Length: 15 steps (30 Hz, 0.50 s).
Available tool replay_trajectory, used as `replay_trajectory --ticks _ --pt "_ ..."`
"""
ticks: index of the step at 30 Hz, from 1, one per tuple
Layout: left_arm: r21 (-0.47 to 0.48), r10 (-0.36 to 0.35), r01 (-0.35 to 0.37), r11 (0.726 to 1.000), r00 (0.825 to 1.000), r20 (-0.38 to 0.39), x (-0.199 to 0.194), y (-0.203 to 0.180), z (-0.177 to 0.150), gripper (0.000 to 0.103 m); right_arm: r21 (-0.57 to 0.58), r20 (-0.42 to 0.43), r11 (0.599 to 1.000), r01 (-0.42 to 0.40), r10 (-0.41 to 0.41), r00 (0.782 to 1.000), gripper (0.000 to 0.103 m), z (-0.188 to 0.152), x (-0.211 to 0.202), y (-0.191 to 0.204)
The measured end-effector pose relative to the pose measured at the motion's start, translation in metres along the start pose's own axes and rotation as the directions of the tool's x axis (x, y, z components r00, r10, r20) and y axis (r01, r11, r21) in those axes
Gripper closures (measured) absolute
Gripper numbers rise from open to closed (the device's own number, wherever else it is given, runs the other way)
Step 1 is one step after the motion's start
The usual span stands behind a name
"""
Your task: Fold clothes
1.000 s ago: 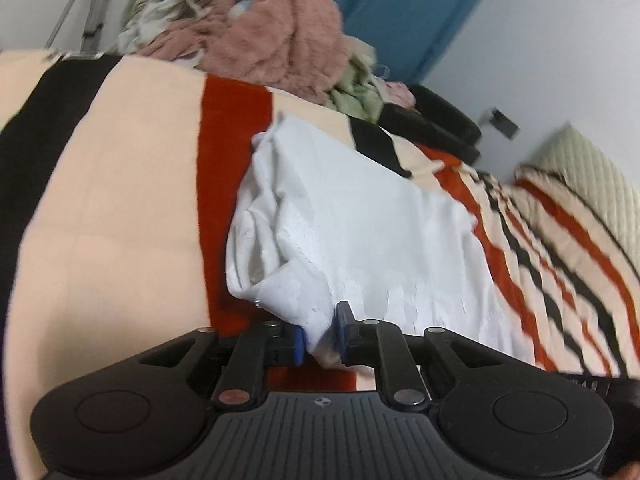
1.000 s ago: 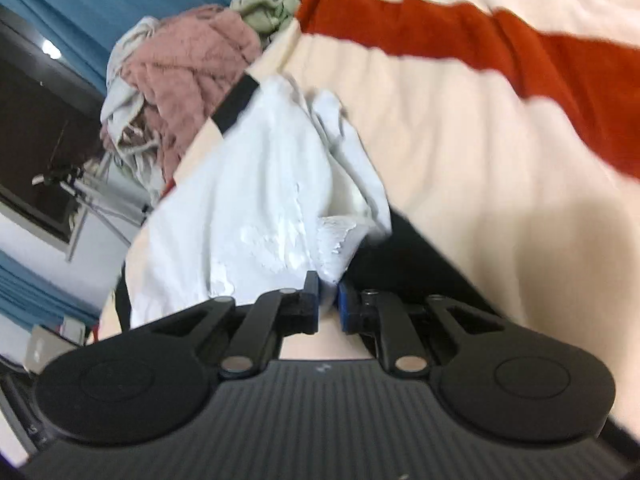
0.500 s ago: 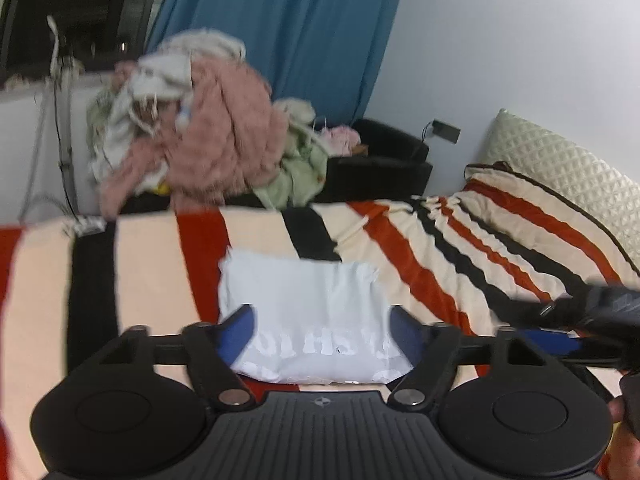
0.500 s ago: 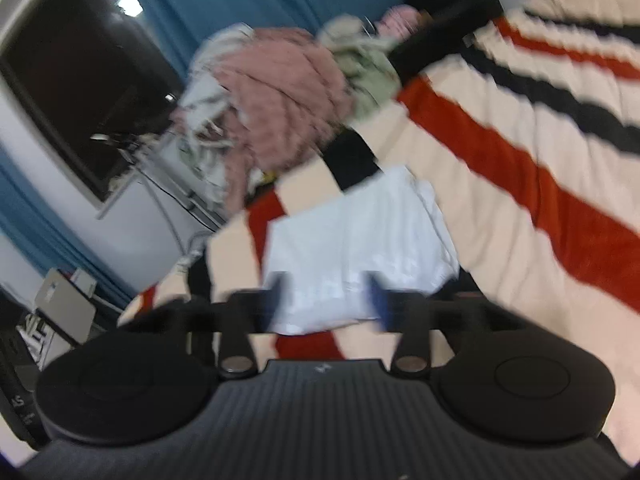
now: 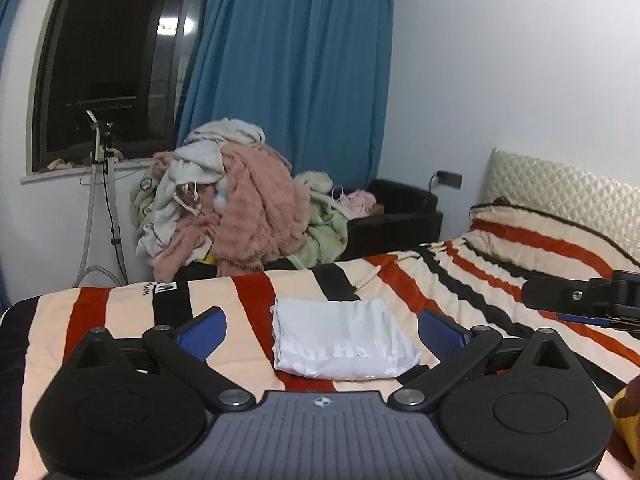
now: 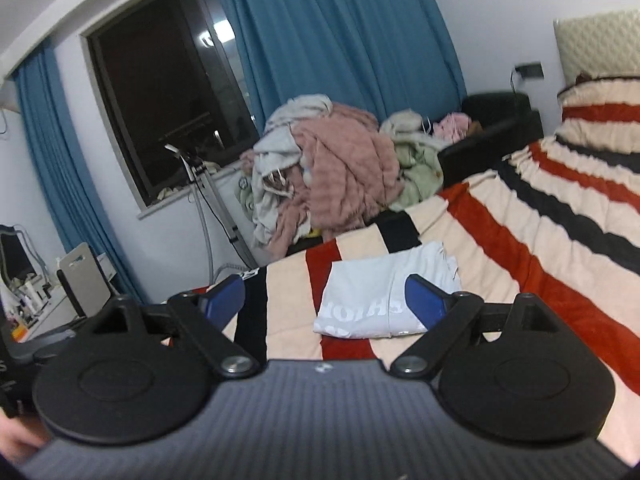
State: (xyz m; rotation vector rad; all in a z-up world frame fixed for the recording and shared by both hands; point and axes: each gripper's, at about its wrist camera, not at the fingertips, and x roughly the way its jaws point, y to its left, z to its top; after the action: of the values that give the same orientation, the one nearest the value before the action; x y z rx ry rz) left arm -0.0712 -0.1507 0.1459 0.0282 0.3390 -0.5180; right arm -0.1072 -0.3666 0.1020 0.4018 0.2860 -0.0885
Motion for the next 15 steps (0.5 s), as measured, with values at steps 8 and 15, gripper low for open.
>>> replay_trajectory --ticks 8,15 --pt "-0.016 0.009 -0.008 1.0 0.999 0.032 -0.033 0.003 -0.043 0.0 -0.047 0.085 0.998 0.047 -0.043 0.995 0.014 -0.045 -0.012 -0.003" --pt "-0.011 0.035 -0.034 0.999 0.997 0.062 -0.026 0.009 -0.067 0.0 -0.076 0.098 0.994 0.077 -0.069 0.993 0.014 -0.085 0.003 -0.01"
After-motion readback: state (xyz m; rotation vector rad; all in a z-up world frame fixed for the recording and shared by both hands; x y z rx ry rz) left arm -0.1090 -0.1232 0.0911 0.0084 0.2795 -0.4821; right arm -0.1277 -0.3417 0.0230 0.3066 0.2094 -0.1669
